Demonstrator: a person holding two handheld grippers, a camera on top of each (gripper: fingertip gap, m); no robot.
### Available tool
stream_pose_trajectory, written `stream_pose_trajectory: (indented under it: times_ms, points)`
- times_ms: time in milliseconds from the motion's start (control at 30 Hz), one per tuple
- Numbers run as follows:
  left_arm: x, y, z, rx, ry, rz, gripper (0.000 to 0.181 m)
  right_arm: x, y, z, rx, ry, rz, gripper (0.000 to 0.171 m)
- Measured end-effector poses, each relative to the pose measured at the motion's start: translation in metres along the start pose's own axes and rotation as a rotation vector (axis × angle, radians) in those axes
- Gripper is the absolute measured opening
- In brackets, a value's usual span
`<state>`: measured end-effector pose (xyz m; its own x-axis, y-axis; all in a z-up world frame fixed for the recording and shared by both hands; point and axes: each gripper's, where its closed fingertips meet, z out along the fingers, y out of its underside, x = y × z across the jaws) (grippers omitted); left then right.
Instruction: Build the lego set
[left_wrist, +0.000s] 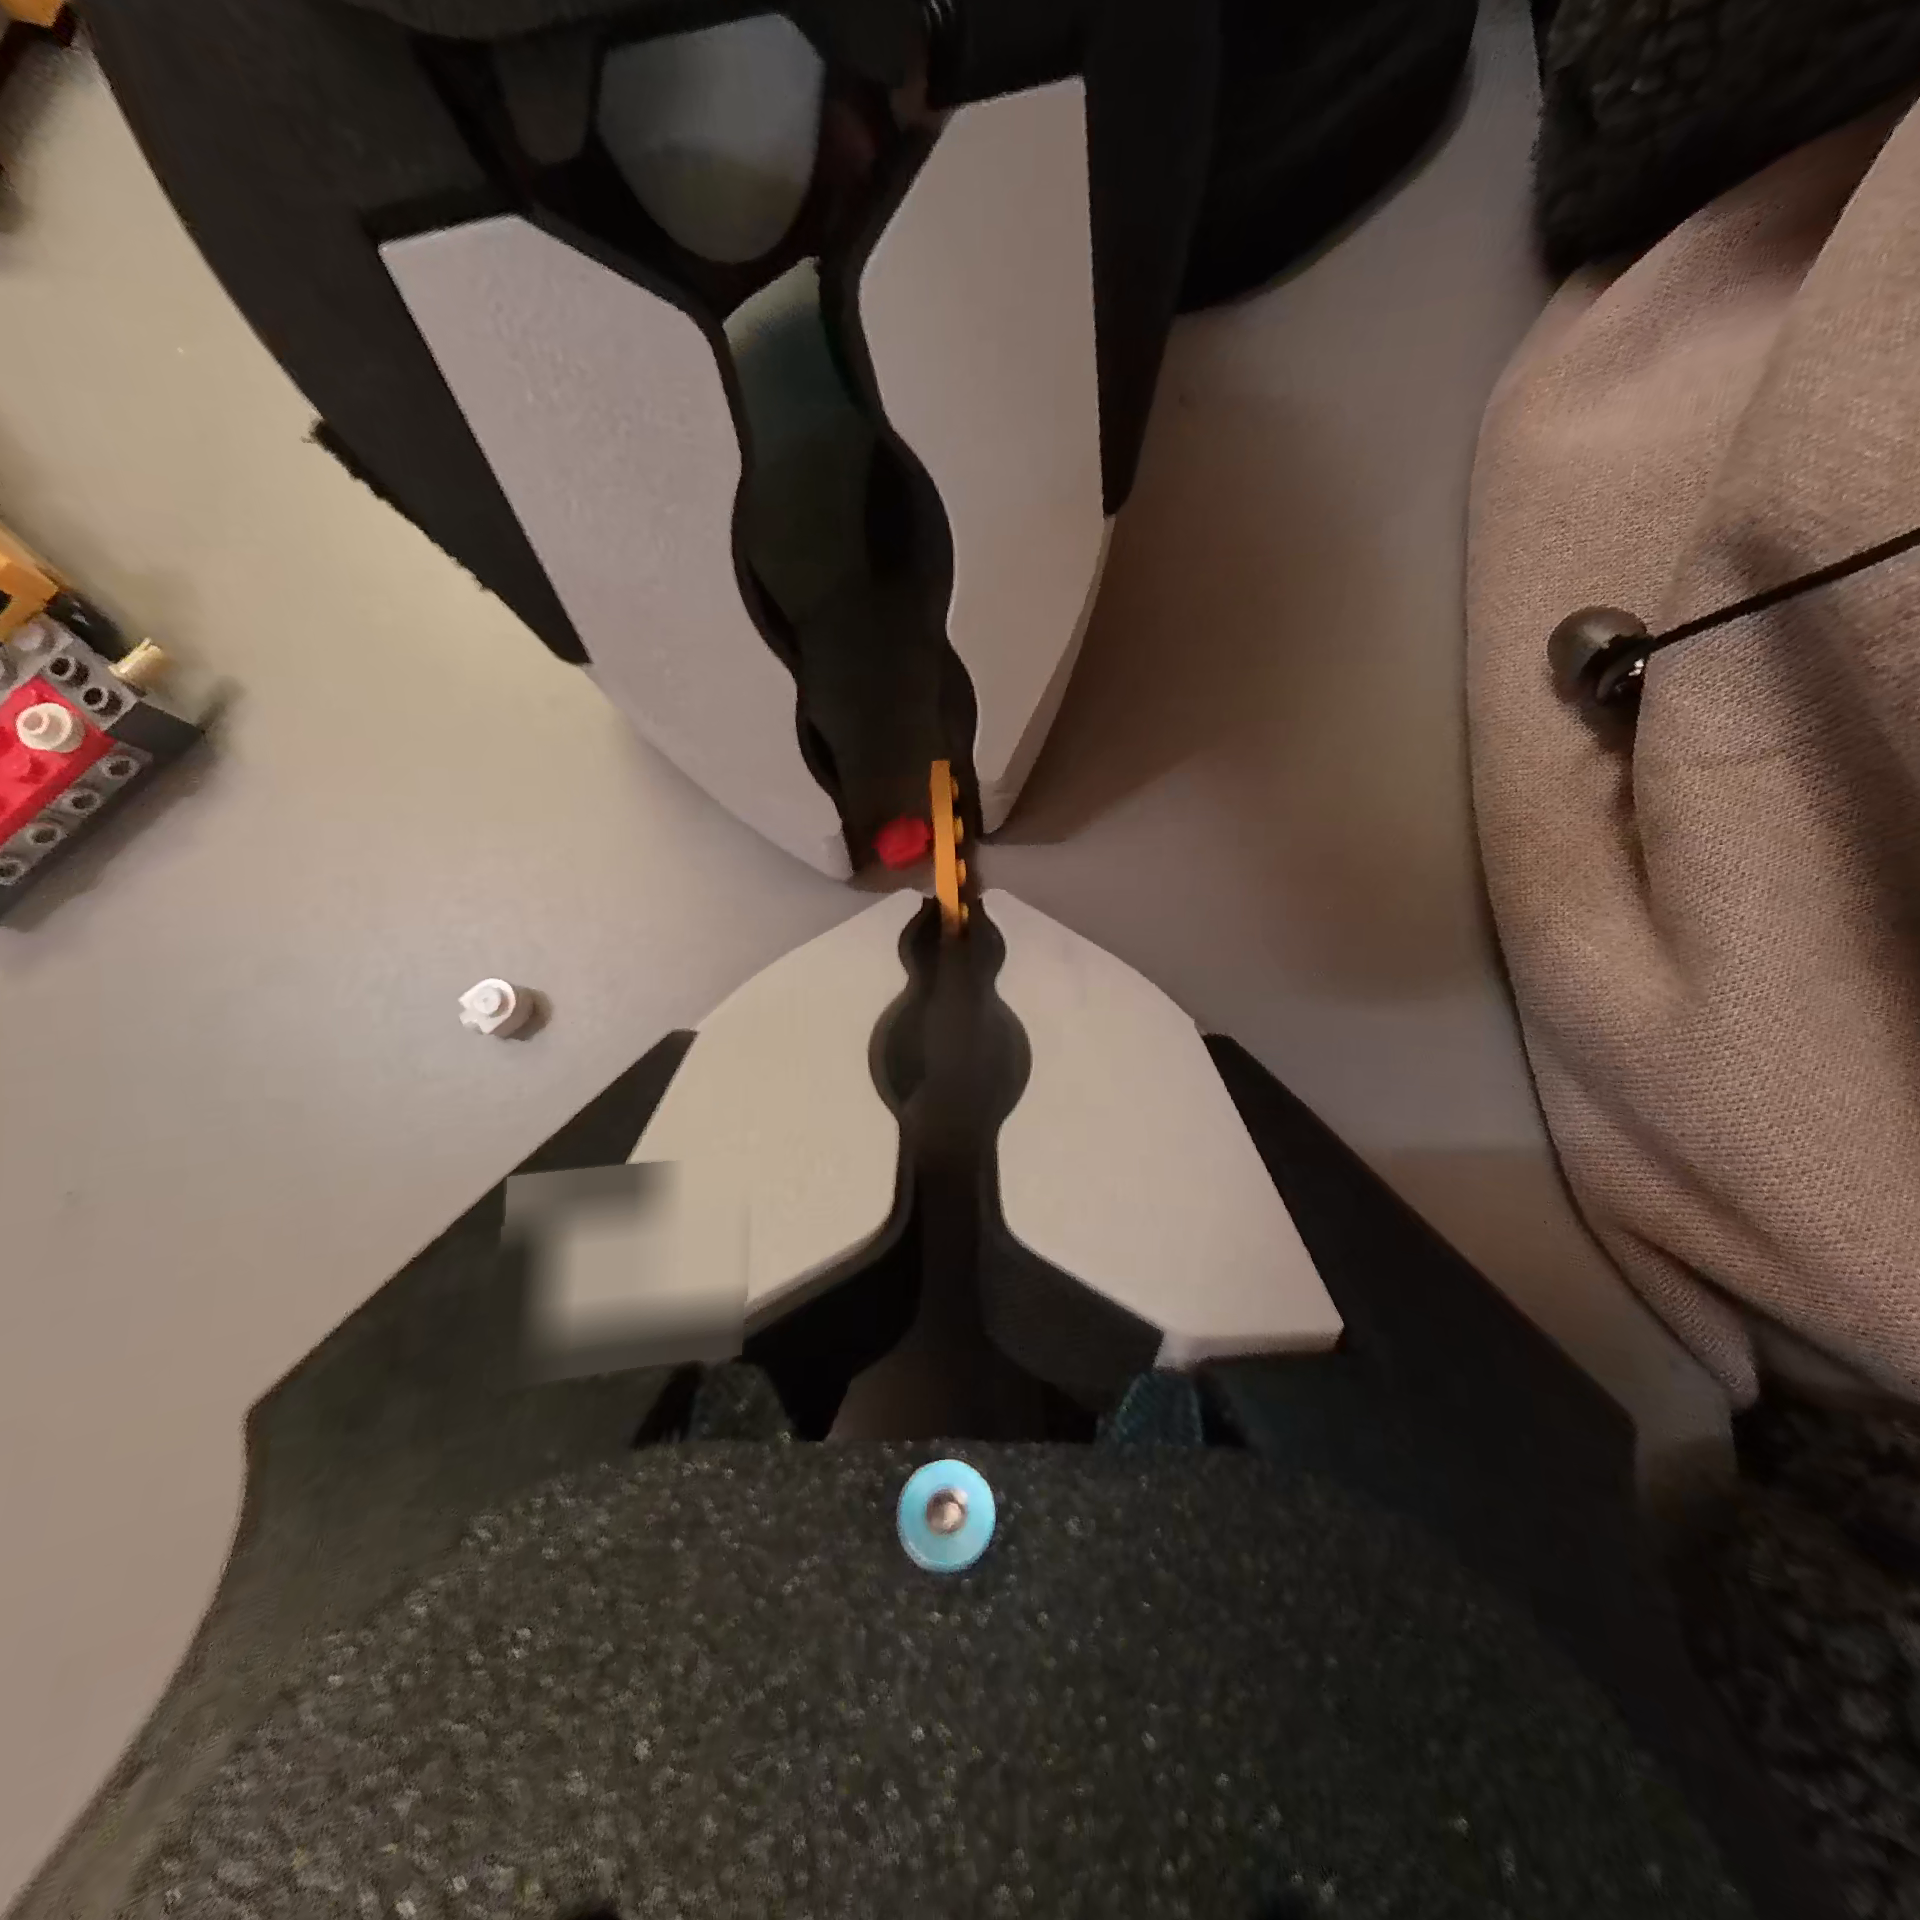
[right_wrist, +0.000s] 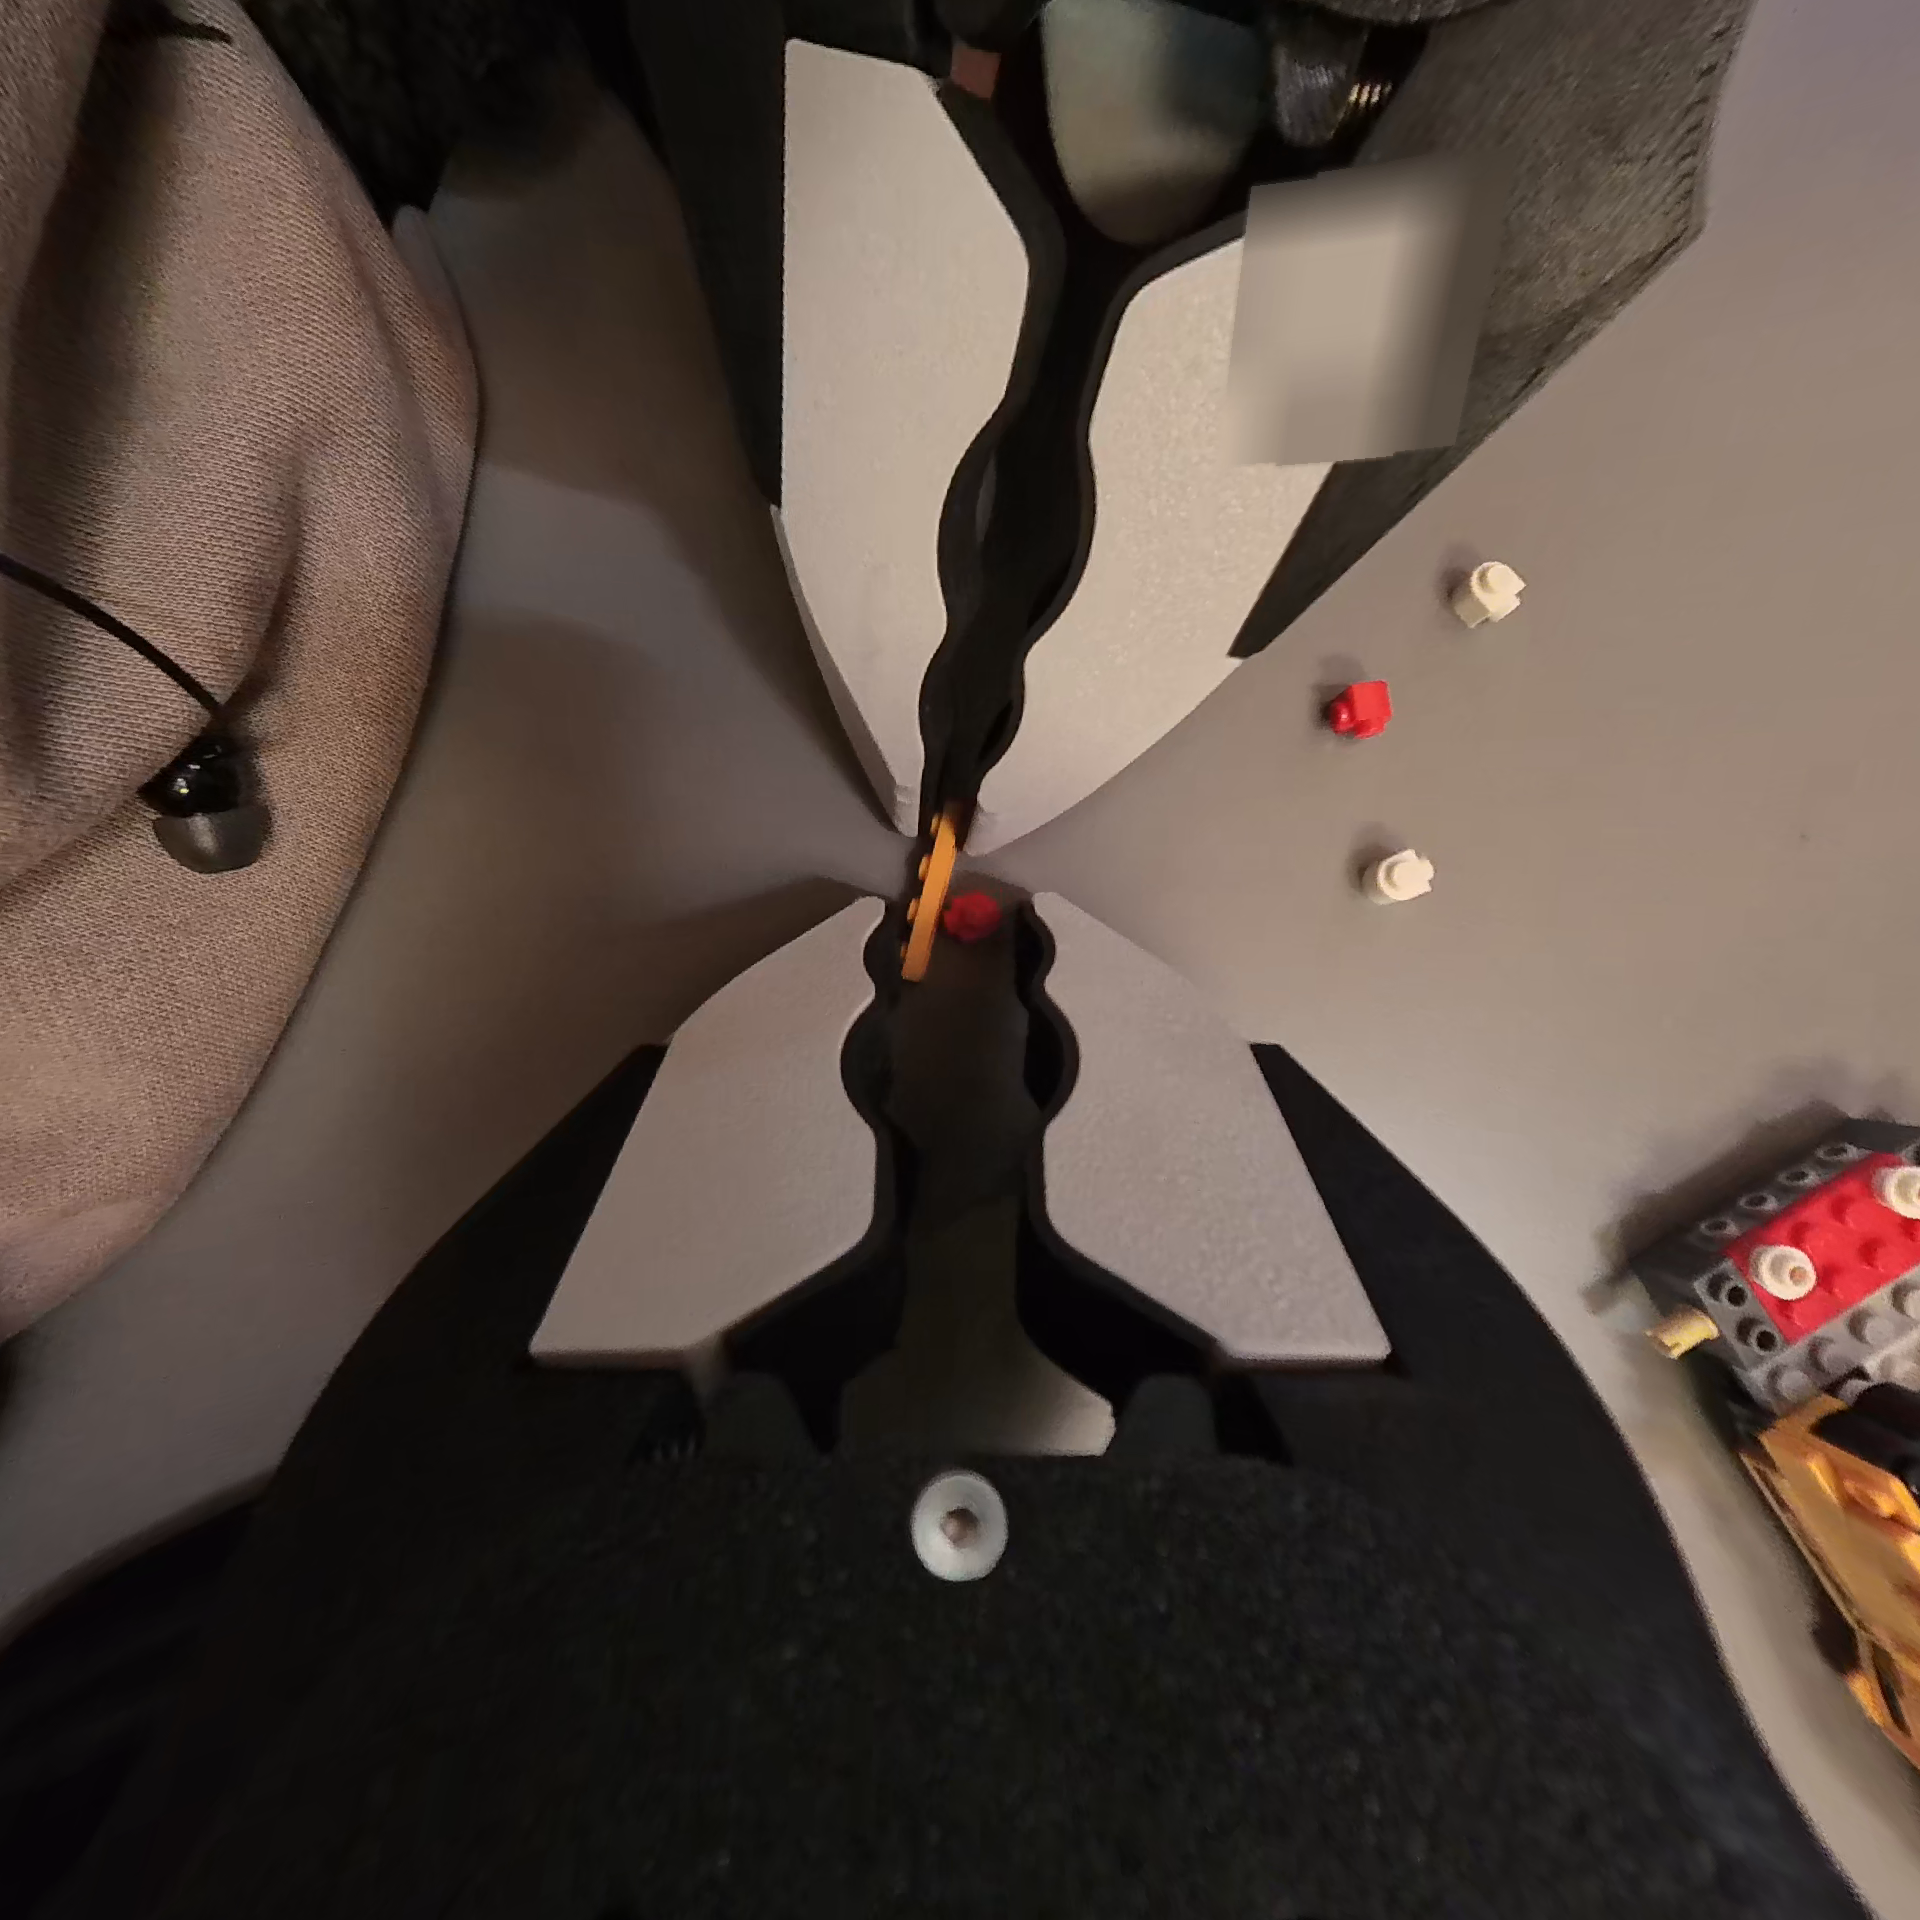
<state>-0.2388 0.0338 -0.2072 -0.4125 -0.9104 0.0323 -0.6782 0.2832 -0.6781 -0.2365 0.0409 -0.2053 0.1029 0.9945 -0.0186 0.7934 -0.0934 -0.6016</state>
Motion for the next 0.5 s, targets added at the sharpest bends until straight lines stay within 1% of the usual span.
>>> stream_pose_trajectory:
  times_ms: [233,500]
  points:
    - [-0.0007,0.0001,0.0,-0.001,-0.006,-0.007,0.005,-0.001,-0.0004,0.0006,0.002,-0.008,0.011,0.018]
    - [-0.0007,0.0,0.0004,-0.004,-0.015,-0.011,0.005,-0.0013,0.0004,0.0026,0.003,0.031,0.064,0.015]
